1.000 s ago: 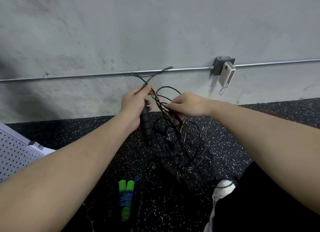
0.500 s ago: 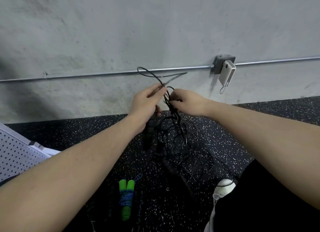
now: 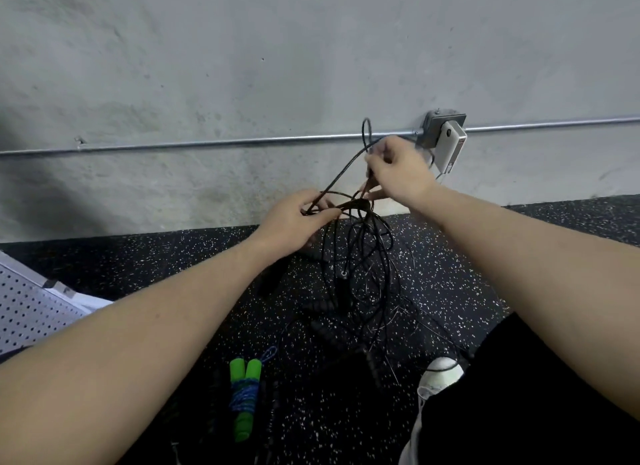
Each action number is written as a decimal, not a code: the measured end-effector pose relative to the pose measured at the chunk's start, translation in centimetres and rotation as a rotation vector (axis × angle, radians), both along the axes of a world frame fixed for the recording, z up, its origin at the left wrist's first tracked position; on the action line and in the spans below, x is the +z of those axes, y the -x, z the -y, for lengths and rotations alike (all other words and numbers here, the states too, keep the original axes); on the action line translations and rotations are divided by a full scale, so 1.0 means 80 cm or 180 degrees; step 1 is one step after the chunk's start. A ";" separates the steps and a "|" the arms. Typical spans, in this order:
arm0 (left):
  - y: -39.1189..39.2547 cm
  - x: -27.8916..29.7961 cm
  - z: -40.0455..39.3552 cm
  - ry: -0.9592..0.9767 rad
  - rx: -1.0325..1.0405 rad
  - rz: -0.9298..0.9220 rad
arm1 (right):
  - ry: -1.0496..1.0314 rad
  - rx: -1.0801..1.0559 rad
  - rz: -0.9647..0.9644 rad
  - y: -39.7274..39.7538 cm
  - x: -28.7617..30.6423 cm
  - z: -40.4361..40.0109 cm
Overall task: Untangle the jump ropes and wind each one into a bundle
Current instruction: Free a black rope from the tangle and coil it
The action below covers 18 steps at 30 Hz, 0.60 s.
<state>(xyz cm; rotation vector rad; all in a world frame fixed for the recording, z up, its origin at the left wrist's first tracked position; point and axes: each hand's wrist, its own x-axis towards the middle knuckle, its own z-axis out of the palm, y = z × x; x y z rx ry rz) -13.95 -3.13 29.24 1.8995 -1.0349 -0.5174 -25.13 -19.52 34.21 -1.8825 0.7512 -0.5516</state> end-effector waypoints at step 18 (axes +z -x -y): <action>0.009 0.020 0.007 -0.0197 0.0051 -0.0576 | -0.0881 0.0508 0.0299 0.000 0.011 -0.019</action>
